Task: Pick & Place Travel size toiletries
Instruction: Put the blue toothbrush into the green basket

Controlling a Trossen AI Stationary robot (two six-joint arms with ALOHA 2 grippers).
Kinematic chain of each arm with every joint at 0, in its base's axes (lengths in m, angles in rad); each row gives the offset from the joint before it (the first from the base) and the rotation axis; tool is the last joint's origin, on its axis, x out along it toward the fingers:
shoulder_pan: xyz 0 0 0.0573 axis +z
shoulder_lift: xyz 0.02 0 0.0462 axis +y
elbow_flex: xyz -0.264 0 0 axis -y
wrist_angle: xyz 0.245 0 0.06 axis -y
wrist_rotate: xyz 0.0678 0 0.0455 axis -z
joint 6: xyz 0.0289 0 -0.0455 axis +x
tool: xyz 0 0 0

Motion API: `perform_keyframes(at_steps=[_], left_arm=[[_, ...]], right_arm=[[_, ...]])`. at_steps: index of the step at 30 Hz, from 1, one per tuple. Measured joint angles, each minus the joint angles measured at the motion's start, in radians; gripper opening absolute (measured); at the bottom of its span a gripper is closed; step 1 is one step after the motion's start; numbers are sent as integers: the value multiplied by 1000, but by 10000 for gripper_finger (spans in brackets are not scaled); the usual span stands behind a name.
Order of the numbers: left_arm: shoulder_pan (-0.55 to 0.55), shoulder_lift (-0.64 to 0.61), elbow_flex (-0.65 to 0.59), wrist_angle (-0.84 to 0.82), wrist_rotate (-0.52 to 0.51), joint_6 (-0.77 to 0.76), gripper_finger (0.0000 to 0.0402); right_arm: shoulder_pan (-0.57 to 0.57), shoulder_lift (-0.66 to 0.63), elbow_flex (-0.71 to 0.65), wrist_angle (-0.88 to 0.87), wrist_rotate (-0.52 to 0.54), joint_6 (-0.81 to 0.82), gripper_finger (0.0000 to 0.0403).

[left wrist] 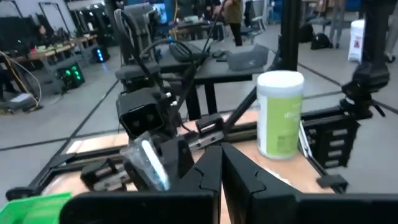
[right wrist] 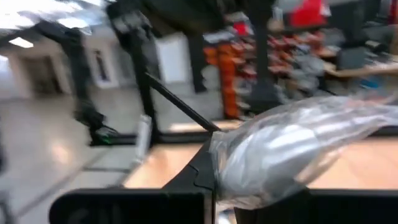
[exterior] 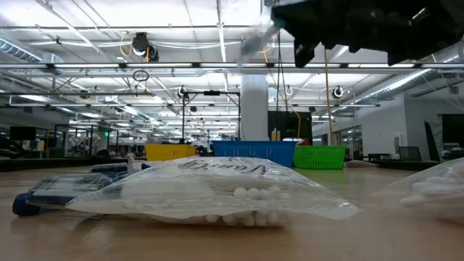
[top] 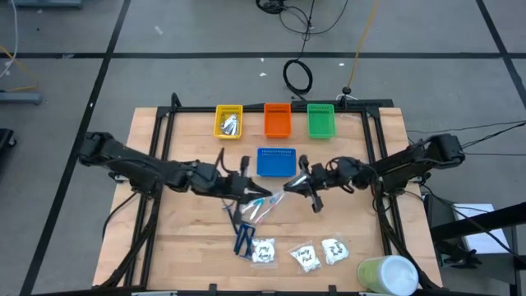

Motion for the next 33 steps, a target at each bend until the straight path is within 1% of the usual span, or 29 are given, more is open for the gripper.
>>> perform_keyframes(at_steps=[1, 2, 3, 6, 8, 9, 10, 11, 13, 14, 18, 20, 23, 26, 28, 30, 33], left_arm=[[-4, -15, 0, -26, 0, -5, 12], [-8, -30, 0, -54, 0, -11, 12], [-10, -45, 0, -90, 0, -16, 12], [-16, -75, 1, -229, -1, -52, 9], [-17, -74, 2, -323, -16, -87, 5], [-17, -72, 2, -365, -31, -102, 3], [-16, -68, 1, -395, -44, -116, 2], [-15, -60, 1, -413, -58, -129, 2], [-10, -42, 2, -442, -96, -141, 4], [-10, -32, 1, -459, -115, -142, 6], [-1, -13, 1, -481, -184, -140, 11], [8, -12, 1, -494, -209, -146, 11], [23, -12, 1, -519, -219, -162, 5], [35, -12, 1, -521, -220, -171, 2], [42, -12, 1, -521, -219, -177, 5], [49, -12, 1, -522, -219, -186, 10], [59, -12, 1, -521, -219, -192, 14]], right_arm=[[-6, -20, 0, -50, 43, -20, 12], [-14, -45, 0, -108, 109, -47, 12], [-24, -72, 0, -168, 196, -79, 12], [-60, -157, 0, -368, 530, -176, 12], [-91, -197, -1, -443, 743, -245, 12], [-110, -209, -1, -458, 831, -284, 12], [-133, -217, -1, -468, 893, -327, 12], [-161, -219, -1, -469, 925, -366, 12], [-229, -218, -1, -469, 924, -407, 12], [-266, -216, -1, -478, 906, -408, 12], [-424, -174, -2, -541, 818, -330, 12], [-493, -142, -2, -535, 782, -295, 13], [-571, -104, -1, -529, 743, -255, 15], [-615, -75, -1, -528, 743, -238, 22], [-632, -70, -1, -527, 743, -240, 34], [-639, -69, -1, -516, 743, -244, 54], [-640, -70, -1, -480, 743, -269, 97]])
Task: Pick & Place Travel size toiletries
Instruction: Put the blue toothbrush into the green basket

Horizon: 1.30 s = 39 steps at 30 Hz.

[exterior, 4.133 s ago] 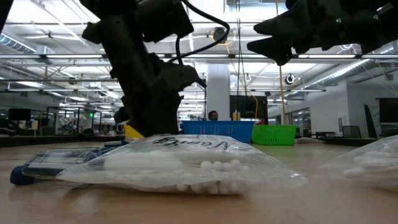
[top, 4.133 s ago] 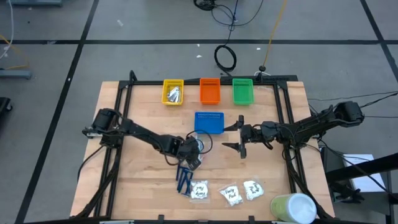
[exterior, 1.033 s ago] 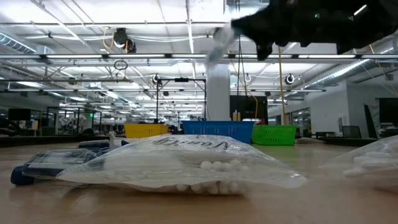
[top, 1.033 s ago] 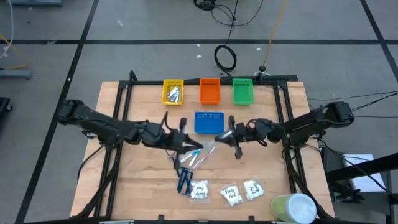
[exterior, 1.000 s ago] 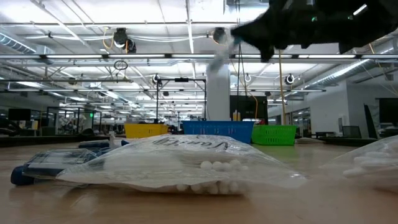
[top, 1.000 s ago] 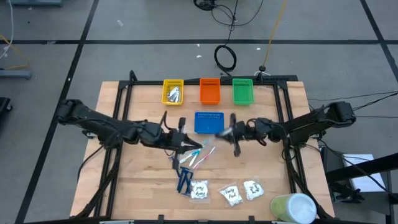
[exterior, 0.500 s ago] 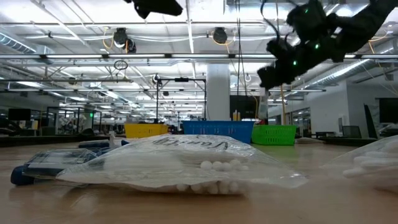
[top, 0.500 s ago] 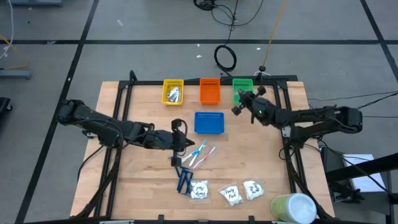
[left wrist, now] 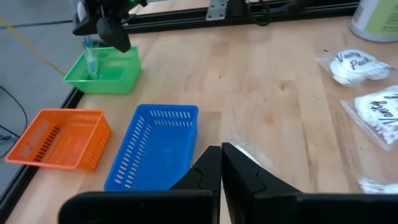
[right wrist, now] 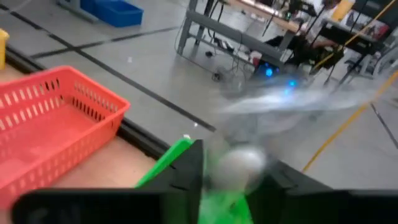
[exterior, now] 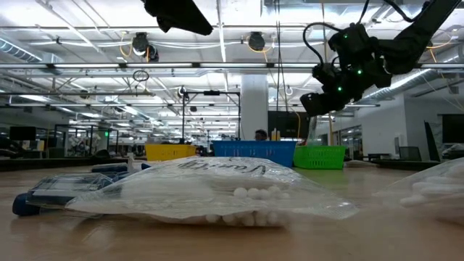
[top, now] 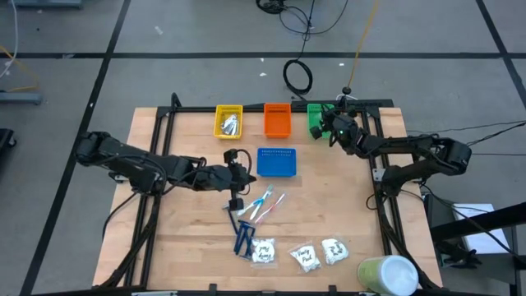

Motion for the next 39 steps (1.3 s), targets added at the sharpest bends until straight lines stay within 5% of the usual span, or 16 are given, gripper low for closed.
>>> perform_keyframes(at_steps=[11, 17, 22, 25, 32, 39], left_arm=[[16, 0, 0, -17, 0, -25, 5], [16, 0, 0, -23, 0, -47, 16], [16, 0, 0, -34, 0, -58, 10], [16, 0, 0, -81, 3, -109, 3], [22, 12, 0, -294, 55, -337, 12], [9, 119, 0, -250, 47, -413, 19]], right_arm=[[21, -3, 0, 36, 4, -1, 251], [80, -67, 1, 141, 3, -106, 283], [169, -161, 2, 36, -3, -30, 282], [236, -210, 2, -72, -135, 72, 275], [376, -240, -32, -133, -767, 239, 256], [537, -240, -73, -54, -807, 250, 241]])
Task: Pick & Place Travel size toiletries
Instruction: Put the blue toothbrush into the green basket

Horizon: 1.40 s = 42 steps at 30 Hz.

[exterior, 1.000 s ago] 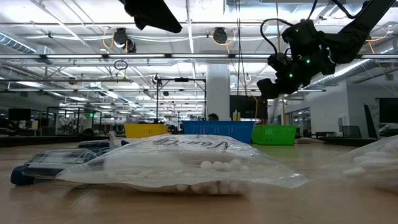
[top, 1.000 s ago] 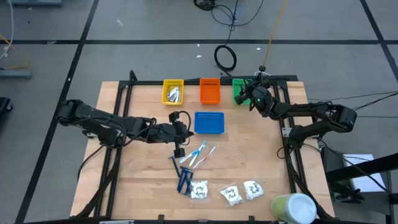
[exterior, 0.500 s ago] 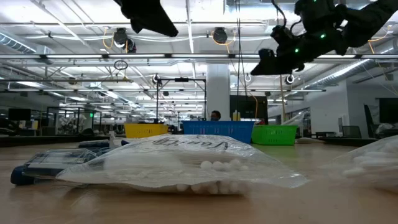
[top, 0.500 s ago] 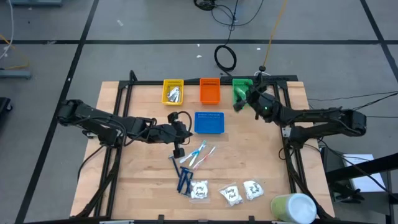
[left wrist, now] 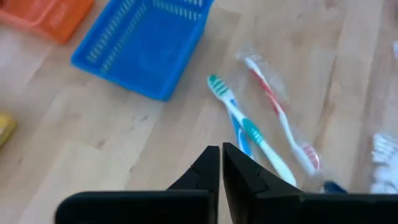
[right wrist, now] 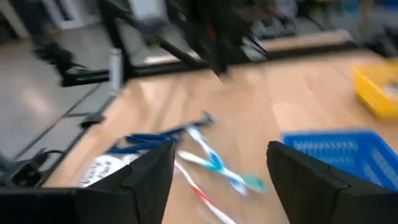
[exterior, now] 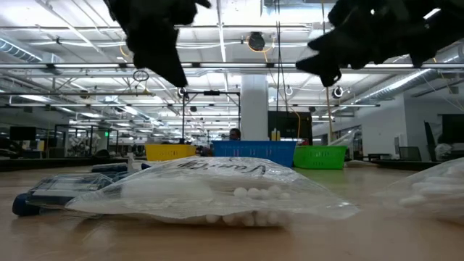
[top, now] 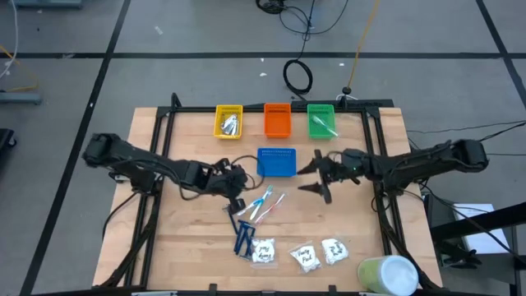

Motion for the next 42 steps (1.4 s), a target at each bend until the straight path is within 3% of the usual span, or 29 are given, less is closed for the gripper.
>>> perform_keyframes(at_steps=[5, 7, 11, 18, 33, 38, 42], left_arm=[[5, 152, 0, 79, -2, -10, 19], [6, 203, 0, 73, 56, -6, 19], [8, 258, 0, 64, 186, -89, 19], [-18, 286, 0, 111, 199, -186, 23], [-27, 333, 0, 103, 226, -151, 170], [-15, 393, 5, 103, 296, -153, 168], [-14, 401, 5, 102, 294, -151, 134]], right_arm=[[67, -1, -45, 191, 0, -18, 232], [83, -1, -58, 245, 0, -18, 229], [107, -1, -84, 271, 0, -19, 226], [144, 0, -129, 276, 90, -13, 226], [149, 0, -137, 265, 108, -22, 226], [149, 0, -137, 256, 109, -22, 226], [149, 0, -137, 257, 109, -22, 226]])
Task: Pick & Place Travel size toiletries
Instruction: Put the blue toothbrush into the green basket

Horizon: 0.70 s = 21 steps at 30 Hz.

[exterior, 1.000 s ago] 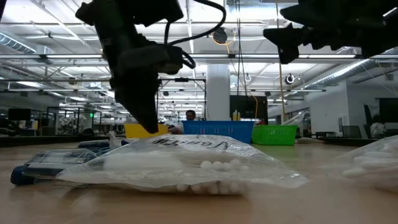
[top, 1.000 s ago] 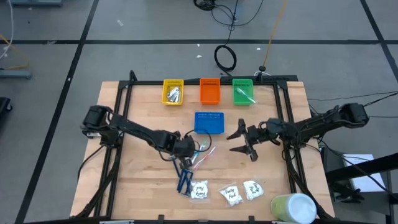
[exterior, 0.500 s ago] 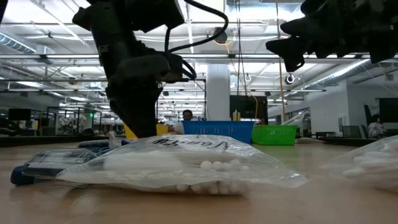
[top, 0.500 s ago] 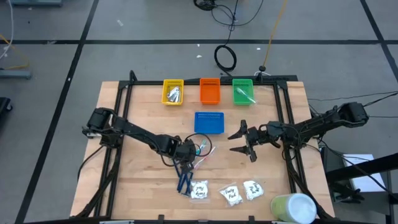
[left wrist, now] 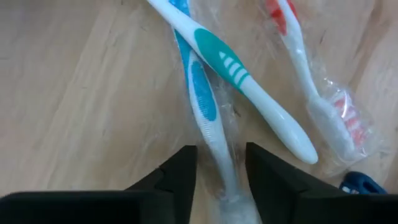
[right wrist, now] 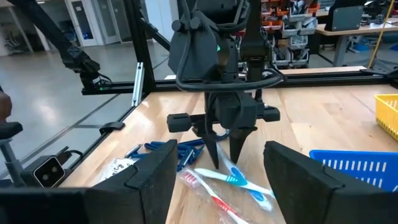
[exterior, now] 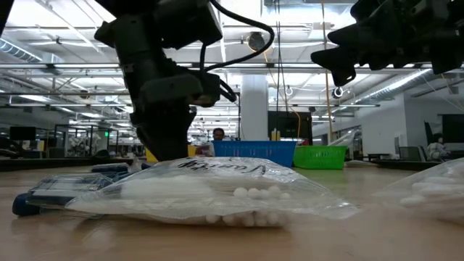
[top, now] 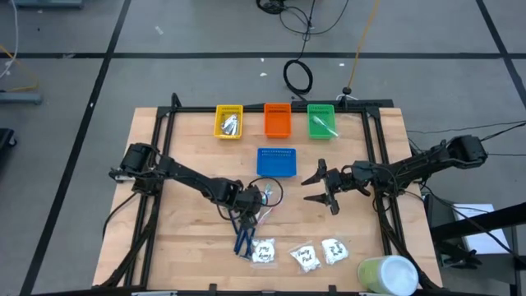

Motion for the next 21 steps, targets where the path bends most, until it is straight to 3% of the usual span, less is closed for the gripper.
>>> perform_keyframes(at_steps=[7, 14, 21], left_arm=[[2, -57, -6, -25, 8, 25, 15], [-14, -162, -8, -54, -130, 28, 7], [-59, -278, -7, -1, -265, 149, 6]], right_arm=[[0, 0, 0, 0, 0, 0, 226], [0, 0, 0, -3, 0, 0, 226], [0, 0, 0, -3, 0, 0, 226]])
